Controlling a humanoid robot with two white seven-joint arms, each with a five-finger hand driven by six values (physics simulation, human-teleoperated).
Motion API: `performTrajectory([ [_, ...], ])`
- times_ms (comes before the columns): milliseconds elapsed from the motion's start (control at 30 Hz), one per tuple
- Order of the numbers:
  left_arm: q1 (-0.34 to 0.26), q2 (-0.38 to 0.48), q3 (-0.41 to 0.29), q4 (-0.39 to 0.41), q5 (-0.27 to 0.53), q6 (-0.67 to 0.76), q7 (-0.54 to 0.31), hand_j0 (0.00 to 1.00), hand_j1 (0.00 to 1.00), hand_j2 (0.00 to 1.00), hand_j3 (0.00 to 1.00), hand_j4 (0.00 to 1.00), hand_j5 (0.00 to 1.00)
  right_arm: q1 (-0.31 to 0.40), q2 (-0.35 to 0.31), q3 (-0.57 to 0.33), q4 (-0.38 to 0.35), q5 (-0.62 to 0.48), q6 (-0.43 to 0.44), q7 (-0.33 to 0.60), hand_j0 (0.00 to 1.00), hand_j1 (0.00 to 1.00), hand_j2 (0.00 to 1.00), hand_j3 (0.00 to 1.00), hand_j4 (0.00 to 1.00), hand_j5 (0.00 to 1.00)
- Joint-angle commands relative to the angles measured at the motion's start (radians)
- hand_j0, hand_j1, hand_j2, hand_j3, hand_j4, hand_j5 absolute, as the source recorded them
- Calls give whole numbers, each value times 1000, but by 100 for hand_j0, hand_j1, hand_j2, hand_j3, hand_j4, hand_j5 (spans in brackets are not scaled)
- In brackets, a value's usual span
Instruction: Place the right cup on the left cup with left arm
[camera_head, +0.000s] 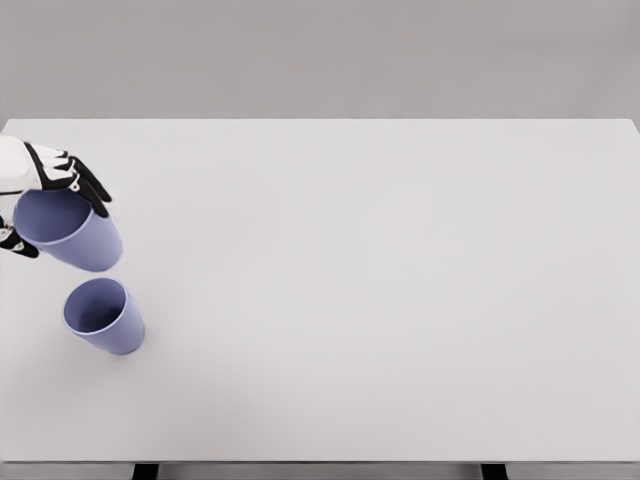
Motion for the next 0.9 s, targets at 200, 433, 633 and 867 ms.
performTrajectory([
  [200, 0, 48, 4, -14, 16, 3, -2, 56, 56, 56, 56, 56, 56, 0, 0, 0, 0, 2, -1, 0, 100, 100, 100, 100, 100, 100],
  [433, 9, 50, -10, -17, 16, 3, -2, 55, 55, 55, 55, 55, 55, 0, 0, 0, 0, 2, -1, 0, 100, 100, 100, 100, 100, 100],
  [633, 49, 67, -10, -17, 16, 3, -2, 55, 55, 55, 55, 55, 55, 0, 0, 0, 0, 2, -1, 0, 100, 100, 100, 100, 100, 100],
  [867, 63, 74, -10, -17, 16, 3, -2, 55, 55, 55, 55, 55, 55, 0, 0, 0, 0, 2, -1, 0, 100, 100, 100, 100, 100, 100],
])
